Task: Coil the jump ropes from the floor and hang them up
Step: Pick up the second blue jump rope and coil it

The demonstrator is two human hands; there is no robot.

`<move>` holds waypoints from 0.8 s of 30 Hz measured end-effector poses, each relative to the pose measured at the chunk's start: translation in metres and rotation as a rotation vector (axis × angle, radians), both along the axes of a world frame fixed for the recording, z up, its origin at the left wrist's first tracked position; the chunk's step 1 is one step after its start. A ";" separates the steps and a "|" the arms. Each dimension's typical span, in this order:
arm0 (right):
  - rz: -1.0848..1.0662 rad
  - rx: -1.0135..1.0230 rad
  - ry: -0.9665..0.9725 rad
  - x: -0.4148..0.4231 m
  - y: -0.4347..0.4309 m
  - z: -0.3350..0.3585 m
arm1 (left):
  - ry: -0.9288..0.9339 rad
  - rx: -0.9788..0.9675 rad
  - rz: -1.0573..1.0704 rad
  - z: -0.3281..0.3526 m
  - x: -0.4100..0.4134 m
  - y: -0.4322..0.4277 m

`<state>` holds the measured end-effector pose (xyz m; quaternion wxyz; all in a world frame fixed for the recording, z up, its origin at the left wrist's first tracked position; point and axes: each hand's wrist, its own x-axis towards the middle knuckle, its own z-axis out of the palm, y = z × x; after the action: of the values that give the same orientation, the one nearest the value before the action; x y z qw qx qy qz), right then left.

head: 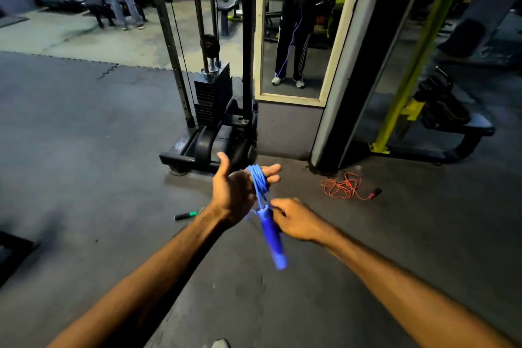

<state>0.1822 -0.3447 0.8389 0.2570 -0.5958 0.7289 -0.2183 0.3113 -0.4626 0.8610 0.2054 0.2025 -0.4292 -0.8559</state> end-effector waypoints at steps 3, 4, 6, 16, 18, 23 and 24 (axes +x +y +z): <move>0.175 0.049 0.201 0.006 -0.005 0.021 | -0.157 -0.137 0.046 -0.004 -0.008 0.010; 0.206 0.036 0.237 0.004 -0.008 0.030 | -0.242 -0.230 -0.019 -0.005 -0.009 0.012; 0.230 -0.003 0.213 -0.005 -0.015 0.045 | -0.446 -0.468 -0.156 -0.010 -0.010 0.014; 0.001 -0.314 -0.331 -0.050 -0.014 0.073 | -0.327 -0.317 -0.515 0.016 0.006 0.002; -0.080 -0.335 -0.378 -0.043 -0.015 0.053 | -0.113 -0.043 -0.401 0.017 0.012 0.003; -0.119 -0.034 -0.283 -0.005 -0.009 0.000 | 0.132 0.154 -0.112 0.019 0.007 0.003; -0.059 0.008 -0.241 -0.002 -0.008 0.000 | 0.105 0.135 -0.073 0.015 0.006 0.001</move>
<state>0.1806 -0.3527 0.8392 0.3386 -0.5424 0.7109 -0.2927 0.3177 -0.4619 0.8764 0.1821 0.1551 -0.3664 -0.8992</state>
